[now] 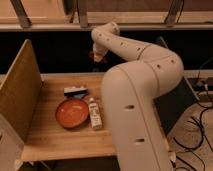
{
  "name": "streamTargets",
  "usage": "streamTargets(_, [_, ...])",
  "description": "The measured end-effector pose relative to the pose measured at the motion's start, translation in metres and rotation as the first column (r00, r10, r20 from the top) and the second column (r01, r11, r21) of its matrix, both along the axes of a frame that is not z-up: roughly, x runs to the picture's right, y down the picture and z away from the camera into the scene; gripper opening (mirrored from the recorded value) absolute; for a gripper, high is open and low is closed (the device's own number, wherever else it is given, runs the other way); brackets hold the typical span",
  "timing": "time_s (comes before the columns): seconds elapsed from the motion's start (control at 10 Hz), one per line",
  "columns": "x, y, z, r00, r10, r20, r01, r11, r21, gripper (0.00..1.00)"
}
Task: Place the pepper in the ceramic cup
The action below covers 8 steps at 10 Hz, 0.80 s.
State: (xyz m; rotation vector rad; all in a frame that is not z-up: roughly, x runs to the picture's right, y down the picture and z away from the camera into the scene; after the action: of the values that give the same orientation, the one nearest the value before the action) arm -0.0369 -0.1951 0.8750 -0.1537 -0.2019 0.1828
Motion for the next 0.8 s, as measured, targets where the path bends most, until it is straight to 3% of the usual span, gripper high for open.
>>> streamTargets(0.2, [0.008,0.027,-0.022,0.999,0.043,0.010,-0.043,0.9991,-0.003,0.00])
streamTargets(0.4, [0.016,0.054,-0.036,0.991,0.130,0.034,-0.130,0.9914,-0.016,0.00])
streamTargets(0.5, [0.026,0.071,-0.039,0.981,0.193,0.034,-0.192,0.9809,-0.032,0.00])
streamTargets(0.8, [0.054,0.113,-0.039,0.939,0.343,0.013,-0.342,0.9370,-0.073,0.00])
